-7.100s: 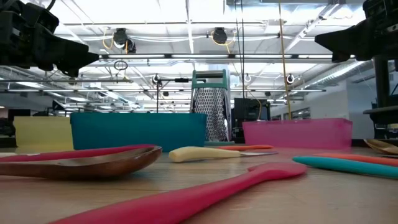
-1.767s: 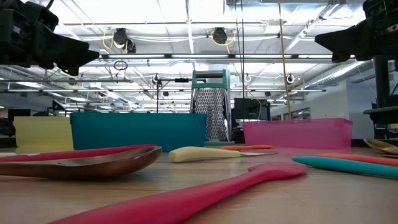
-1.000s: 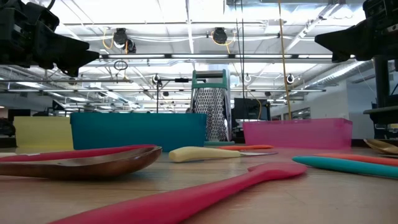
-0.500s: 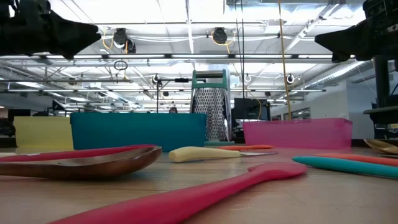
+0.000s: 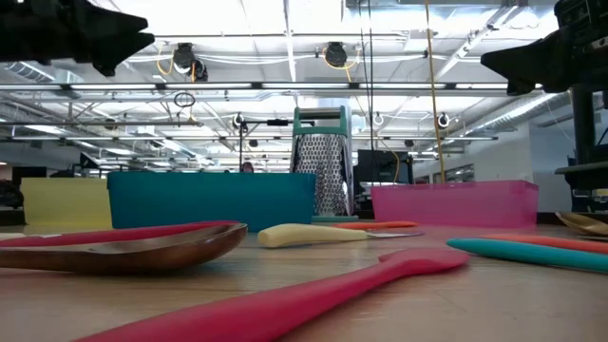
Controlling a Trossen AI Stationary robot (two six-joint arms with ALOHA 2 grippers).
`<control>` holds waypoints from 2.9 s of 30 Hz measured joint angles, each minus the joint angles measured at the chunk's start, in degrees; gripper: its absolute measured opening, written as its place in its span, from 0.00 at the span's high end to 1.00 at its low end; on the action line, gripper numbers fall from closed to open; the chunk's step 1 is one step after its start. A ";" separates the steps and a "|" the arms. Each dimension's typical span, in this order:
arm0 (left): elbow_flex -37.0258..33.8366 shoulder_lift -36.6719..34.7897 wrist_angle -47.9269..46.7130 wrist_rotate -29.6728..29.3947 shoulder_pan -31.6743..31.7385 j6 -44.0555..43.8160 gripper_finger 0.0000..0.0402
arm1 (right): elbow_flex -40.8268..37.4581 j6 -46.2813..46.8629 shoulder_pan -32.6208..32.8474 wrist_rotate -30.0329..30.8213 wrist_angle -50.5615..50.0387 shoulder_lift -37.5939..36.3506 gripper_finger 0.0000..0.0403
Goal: Pick & Place Kitchen Items
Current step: Put the red serving spoon into the yellow bin
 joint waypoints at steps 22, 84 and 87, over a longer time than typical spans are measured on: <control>12.46 23.57 -13.36 -0.32 -0.02 -7.27 0.48 | 0.00 0.00 0.02 0.00 0.00 -0.01 0.99; 13.08 45.63 10.25 2.98 -15.47 -13.64 0.49 | 21.34 3.09 -0.05 -19.47 51.05 62.72 0.64; 15.18 45.60 9.17 2.95 -18.66 -13.20 0.49 | 25.80 4.91 -0.05 -19.38 49.44 68.85 0.63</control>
